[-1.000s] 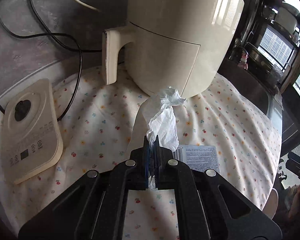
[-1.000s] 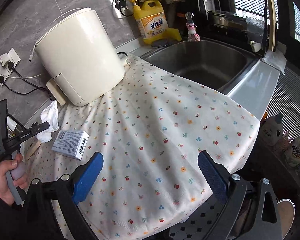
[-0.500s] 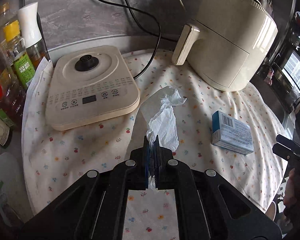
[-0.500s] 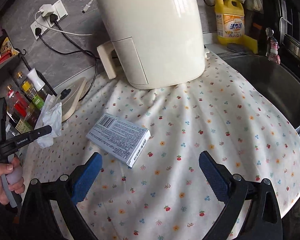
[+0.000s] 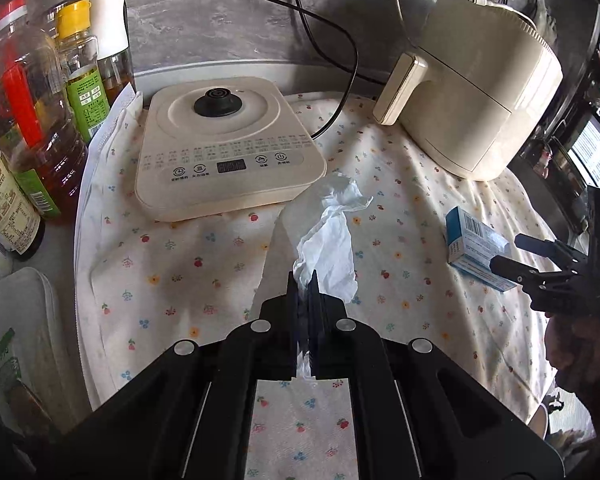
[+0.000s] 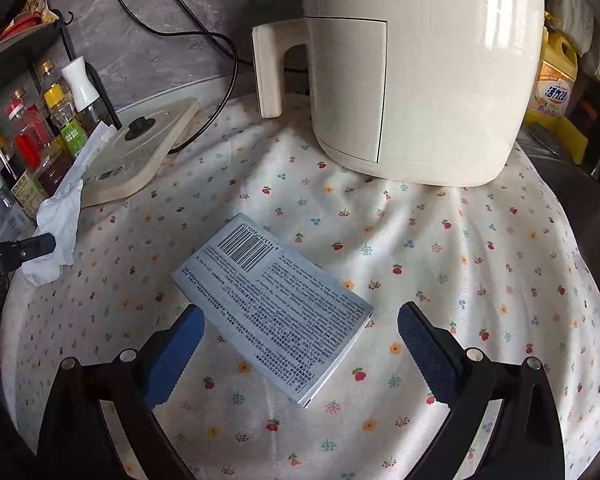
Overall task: Collect trash
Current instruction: 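Grasp the white-blue medicine box with the right tool while the left tool holds the wrapper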
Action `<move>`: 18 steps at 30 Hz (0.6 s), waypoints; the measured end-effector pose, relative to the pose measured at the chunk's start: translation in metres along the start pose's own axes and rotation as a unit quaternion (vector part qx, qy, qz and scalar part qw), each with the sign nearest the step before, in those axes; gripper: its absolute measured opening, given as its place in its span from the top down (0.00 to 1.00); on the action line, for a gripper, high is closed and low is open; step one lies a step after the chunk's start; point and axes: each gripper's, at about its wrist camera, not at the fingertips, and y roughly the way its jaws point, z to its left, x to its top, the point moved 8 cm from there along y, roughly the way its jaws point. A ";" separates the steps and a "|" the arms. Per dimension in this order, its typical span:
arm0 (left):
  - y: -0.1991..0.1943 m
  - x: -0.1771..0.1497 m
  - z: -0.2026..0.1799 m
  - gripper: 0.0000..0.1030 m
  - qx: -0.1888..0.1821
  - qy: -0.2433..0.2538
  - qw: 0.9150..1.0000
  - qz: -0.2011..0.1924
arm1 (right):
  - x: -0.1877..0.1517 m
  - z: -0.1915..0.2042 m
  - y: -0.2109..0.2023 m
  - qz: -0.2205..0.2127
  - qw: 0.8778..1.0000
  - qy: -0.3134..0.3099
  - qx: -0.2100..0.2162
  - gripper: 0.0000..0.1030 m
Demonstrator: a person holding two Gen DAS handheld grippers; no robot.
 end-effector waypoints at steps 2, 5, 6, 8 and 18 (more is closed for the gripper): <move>0.000 0.000 -0.001 0.96 -0.004 0.002 1.000 -0.001 | 0.002 0.003 0.005 0.004 1.000 -0.005 0.000 0.08; 0.001 0.001 -0.003 0.96 -0.009 0.006 1.000 0.000 | 0.005 0.007 0.011 0.004 1.000 -0.004 0.013 0.08; 0.002 0.001 -0.003 0.96 -0.011 0.007 1.000 0.000 | 0.006 0.008 0.012 0.004 1.000 0.000 0.014 0.07; 0.002 0.002 -0.005 0.96 -0.015 0.008 1.000 -0.001 | 0.006 0.011 0.012 0.002 1.000 0.005 0.025 0.07; 0.007 0.007 -0.016 0.96 -0.037 0.017 0.999 -0.005 | -0.026 0.045 0.001 0.033 0.996 -0.019 0.076 0.21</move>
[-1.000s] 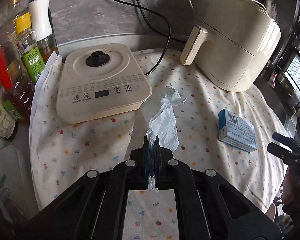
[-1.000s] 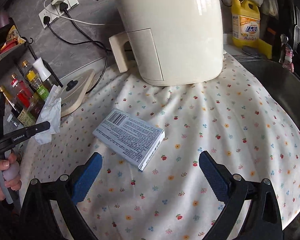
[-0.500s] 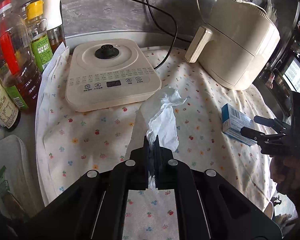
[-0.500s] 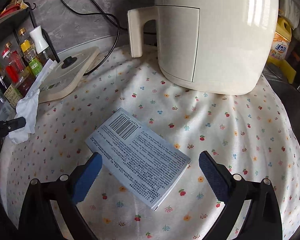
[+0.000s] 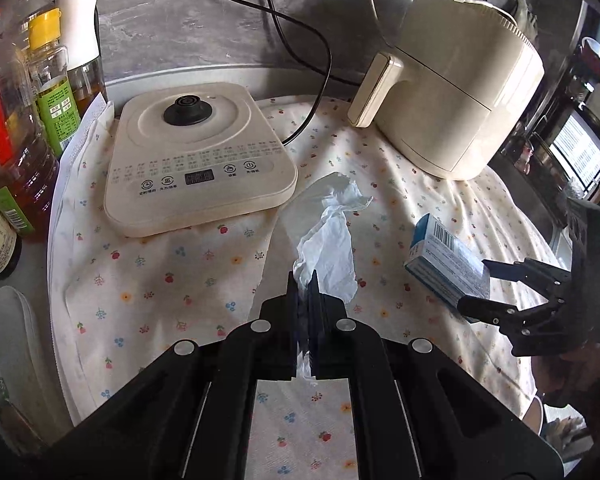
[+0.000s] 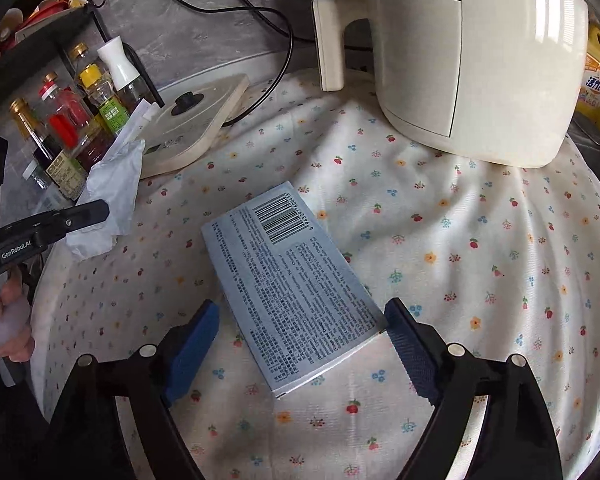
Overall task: Collect trash
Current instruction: 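Grasp the white-blue medicine box with the right tool while the left tool holds the wrapper, then carry the wrapper and medicine box over the white bin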
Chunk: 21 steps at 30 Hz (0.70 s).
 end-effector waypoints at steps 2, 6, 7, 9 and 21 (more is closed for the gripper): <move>0.000 -0.002 -0.002 0.96 -0.002 0.000 1.000 0.000 | -0.005 0.005 0.005 0.013 1.000 -0.015 -0.010 0.34; 0.001 -0.005 -0.011 0.96 -0.011 0.000 1.000 0.004 | -0.004 0.003 -0.005 -0.003 1.000 0.005 -0.016 0.35; 0.002 -0.005 -0.016 0.96 -0.016 0.001 1.000 0.005 | -0.004 -0.001 -0.010 -0.010 1.000 0.011 -0.020 0.35; 0.006 -0.003 -0.032 0.96 -0.026 0.010 1.000 0.006 | -0.005 -0.011 -0.024 -0.022 0.999 0.023 -0.030 0.35; 0.040 -0.007 -0.210 0.96 -0.142 0.131 0.981 0.026 | -0.098 -0.125 -0.162 -0.086 0.971 0.176 -0.136 0.35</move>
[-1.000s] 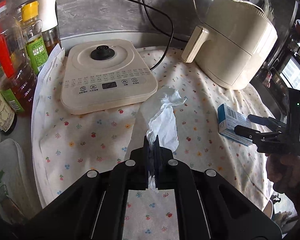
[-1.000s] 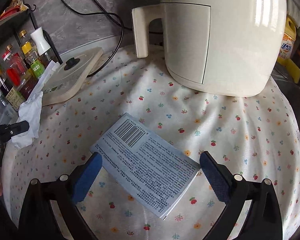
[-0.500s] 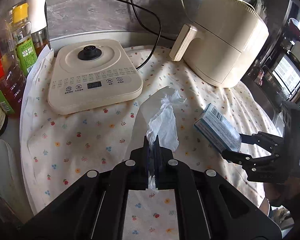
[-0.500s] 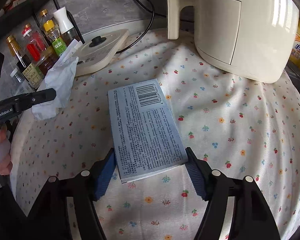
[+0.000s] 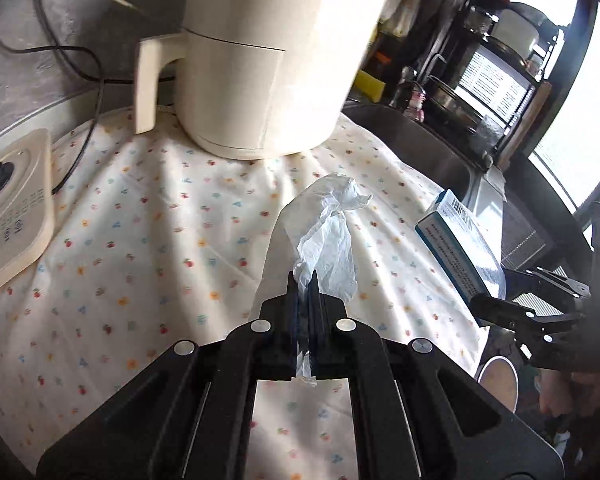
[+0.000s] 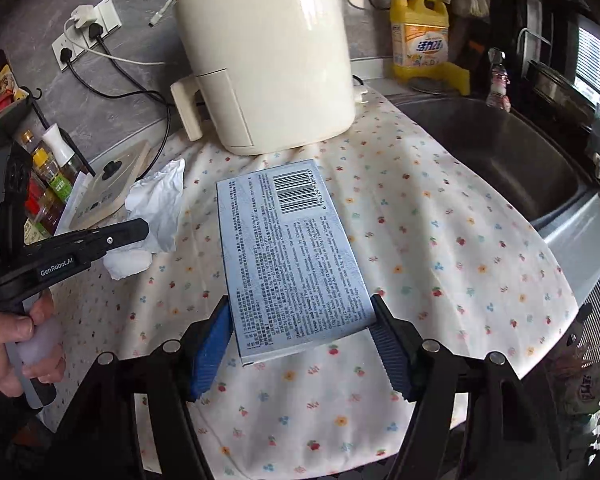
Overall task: Collect trash
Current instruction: 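Carry the wrapper and medicine box over the white bin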
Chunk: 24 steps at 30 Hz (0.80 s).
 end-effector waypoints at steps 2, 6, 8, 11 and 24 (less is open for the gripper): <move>0.014 0.004 -0.039 0.96 -0.026 0.029 0.999 0.007 | -0.012 -0.036 -0.023 -0.012 0.999 0.034 -0.026 0.35; 0.039 0.004 -0.119 0.96 -0.078 0.084 0.993 0.021 | -0.047 -0.104 -0.069 -0.029 0.992 0.099 -0.078 0.35; 0.047 0.000 -0.158 0.96 -0.102 0.109 0.988 0.027 | -0.070 -0.136 -0.091 -0.034 0.986 0.131 -0.102 0.35; 0.057 -0.010 -0.215 0.95 -0.134 0.145 0.980 0.039 | -0.103 -0.177 -0.120 -0.039 0.974 0.176 -0.135 0.35; 0.109 -0.105 -0.394 0.95 -0.220 0.219 0.943 0.115 | -0.273 -0.314 -0.190 0.004 0.917 0.329 -0.225 0.35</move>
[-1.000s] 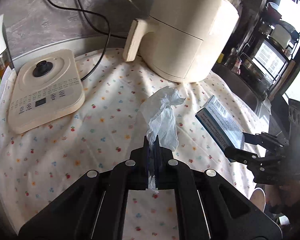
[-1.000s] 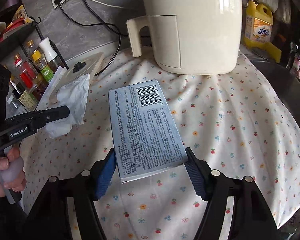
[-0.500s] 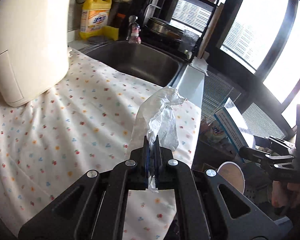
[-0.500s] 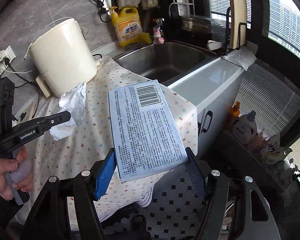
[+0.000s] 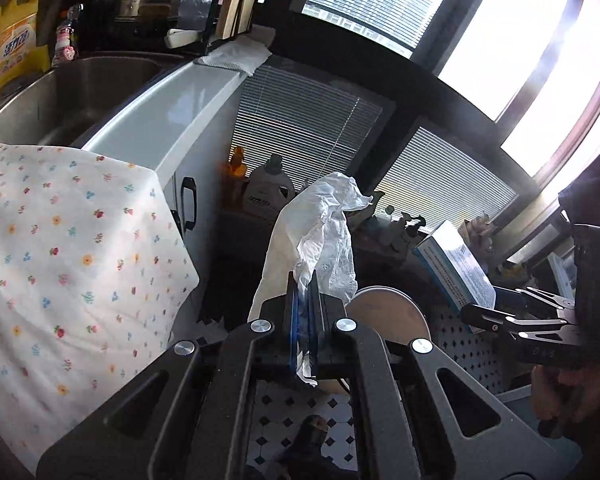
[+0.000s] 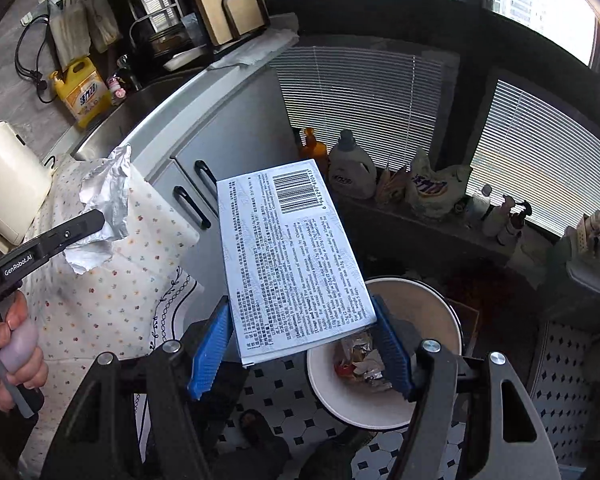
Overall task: Collect trash
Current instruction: 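Carry the wrapper and medicine box over the white bin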
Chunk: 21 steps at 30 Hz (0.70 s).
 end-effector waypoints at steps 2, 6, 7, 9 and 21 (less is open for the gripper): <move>0.017 -0.007 -0.014 0.96 -0.004 -0.001 1.000 0.011 | -0.006 -0.026 0.008 0.009 1.000 0.013 -0.009 0.35; 0.052 -0.026 -0.037 0.96 -0.003 0.000 0.999 0.043 | -0.021 -0.066 0.031 0.031 0.999 0.035 -0.006 0.35; 0.060 -0.030 -0.039 0.96 -0.001 -0.001 0.999 0.052 | -0.024 -0.073 0.037 0.037 0.999 0.038 -0.005 0.35; 0.074 -0.038 -0.046 0.96 0.005 -0.002 0.998 0.066 | -0.030 -0.084 0.053 0.050 0.998 0.040 -0.001 0.34; 0.159 -0.077 -0.104 0.95 -0.010 -0.006 0.993 0.121 | -0.074 -0.154 0.068 0.106 0.994 0.041 -0.001 0.20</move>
